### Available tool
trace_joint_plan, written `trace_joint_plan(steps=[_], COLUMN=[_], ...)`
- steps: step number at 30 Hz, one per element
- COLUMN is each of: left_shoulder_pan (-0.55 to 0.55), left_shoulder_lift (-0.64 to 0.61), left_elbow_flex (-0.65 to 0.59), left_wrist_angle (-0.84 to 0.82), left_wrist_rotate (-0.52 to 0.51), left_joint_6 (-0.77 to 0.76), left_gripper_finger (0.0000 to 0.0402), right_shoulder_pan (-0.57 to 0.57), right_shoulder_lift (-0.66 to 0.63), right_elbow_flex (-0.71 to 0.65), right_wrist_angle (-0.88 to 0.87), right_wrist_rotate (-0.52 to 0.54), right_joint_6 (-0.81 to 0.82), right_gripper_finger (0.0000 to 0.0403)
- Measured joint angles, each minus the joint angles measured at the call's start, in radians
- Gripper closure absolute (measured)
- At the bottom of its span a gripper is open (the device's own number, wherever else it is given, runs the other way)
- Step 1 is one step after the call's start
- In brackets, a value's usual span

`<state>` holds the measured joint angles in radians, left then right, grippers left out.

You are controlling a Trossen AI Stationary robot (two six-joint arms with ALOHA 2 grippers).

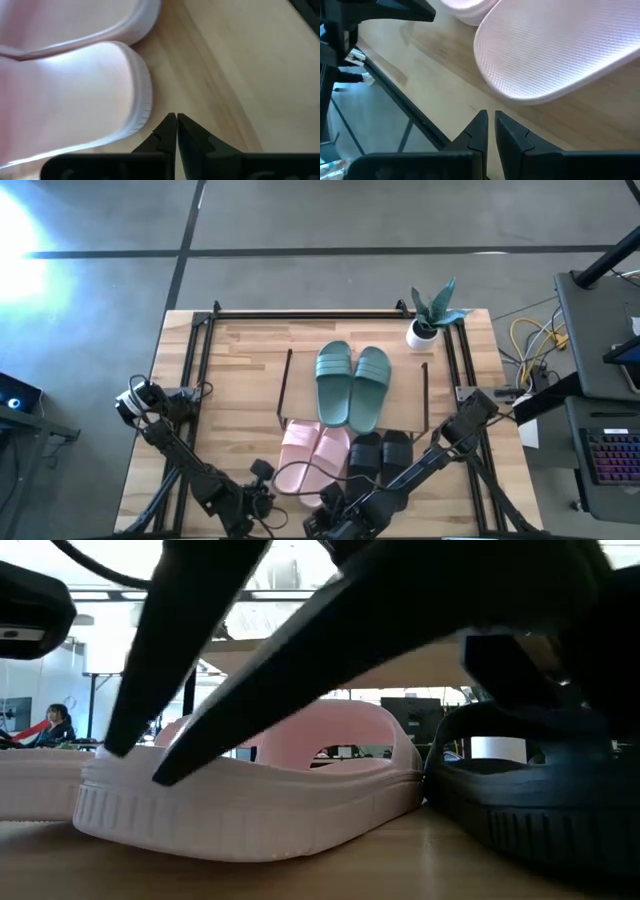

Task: Pick and place slides into the shelf
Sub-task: Adjust the pink slides under the shelf

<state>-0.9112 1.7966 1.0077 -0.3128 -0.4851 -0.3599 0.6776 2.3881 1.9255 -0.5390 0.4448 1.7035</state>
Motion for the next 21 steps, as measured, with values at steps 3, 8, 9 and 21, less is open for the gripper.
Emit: trace_joint_plan(steps=[3,8,9,21], left_shoulder_pan=[0.000,0.000,0.000,0.011], left_shoulder_lift=[0.000,0.000,0.000,0.000], left_elbow_flex=[0.000,0.000,0.000,0.000], left_wrist_angle=[-0.001,-0.003,-0.003,-0.002], left_wrist_rotate=[-0.027,-0.045,-0.045,-0.048], left_joint_6=[0.000,0.000,0.000,0.000], left_gripper_finger=[0.0401,0.0401,0.0401,0.0401], right_shoulder_pan=[-0.007,-0.026,-0.029,-0.042], right_shoulder_lift=[0.002,0.006,0.006,0.006], right_elbow_flex=[-0.004,-0.025,-0.025,-0.007], right_wrist_angle=[0.023,0.040,0.040,-0.058], right_wrist_rotate=[0.000,-0.004,-0.004,0.003], right_joint_6=[-0.002,-0.002,-0.009,-0.028], right_gripper_finger=[0.0376,0.0376,0.0376,0.0376])
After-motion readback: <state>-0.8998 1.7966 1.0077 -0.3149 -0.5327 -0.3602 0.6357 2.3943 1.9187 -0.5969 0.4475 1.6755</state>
